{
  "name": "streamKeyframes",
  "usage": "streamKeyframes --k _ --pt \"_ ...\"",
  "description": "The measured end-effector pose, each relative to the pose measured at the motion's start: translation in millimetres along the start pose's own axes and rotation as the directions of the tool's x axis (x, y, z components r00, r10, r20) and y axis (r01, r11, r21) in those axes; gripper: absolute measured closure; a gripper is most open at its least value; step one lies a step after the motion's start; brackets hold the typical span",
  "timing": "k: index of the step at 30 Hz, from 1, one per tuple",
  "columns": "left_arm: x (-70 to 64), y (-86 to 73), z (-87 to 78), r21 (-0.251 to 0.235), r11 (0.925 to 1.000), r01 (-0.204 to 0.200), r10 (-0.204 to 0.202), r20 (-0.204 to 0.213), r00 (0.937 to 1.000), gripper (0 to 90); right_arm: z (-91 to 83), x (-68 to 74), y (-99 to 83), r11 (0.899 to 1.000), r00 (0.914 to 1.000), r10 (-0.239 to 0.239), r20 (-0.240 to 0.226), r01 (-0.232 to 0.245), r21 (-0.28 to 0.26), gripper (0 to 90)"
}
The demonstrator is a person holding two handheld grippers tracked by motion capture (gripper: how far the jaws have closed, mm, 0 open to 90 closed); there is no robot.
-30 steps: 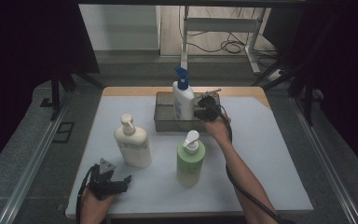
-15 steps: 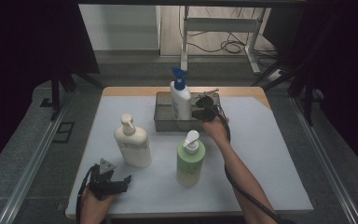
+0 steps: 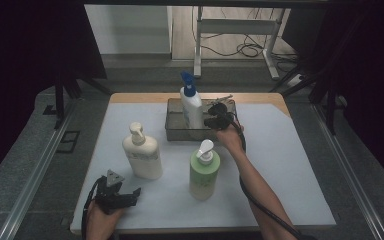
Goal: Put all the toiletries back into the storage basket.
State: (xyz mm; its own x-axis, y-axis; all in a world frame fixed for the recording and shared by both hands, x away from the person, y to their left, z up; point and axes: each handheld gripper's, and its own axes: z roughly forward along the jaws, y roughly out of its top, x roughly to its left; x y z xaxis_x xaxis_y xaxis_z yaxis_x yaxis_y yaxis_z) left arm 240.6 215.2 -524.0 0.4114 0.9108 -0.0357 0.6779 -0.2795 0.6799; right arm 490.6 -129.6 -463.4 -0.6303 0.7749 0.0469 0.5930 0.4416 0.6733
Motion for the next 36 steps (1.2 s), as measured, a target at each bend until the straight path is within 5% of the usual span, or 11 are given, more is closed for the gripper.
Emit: streamKeyframes --k 36 --pt "0.0 0.0 0.0 0.000 1.0000 0.000 0.000 -0.001 1.0000 12.1 7.1 11.4 1.9 0.999 0.9996 -0.019 -0.020 0.020 0.027 86.6"
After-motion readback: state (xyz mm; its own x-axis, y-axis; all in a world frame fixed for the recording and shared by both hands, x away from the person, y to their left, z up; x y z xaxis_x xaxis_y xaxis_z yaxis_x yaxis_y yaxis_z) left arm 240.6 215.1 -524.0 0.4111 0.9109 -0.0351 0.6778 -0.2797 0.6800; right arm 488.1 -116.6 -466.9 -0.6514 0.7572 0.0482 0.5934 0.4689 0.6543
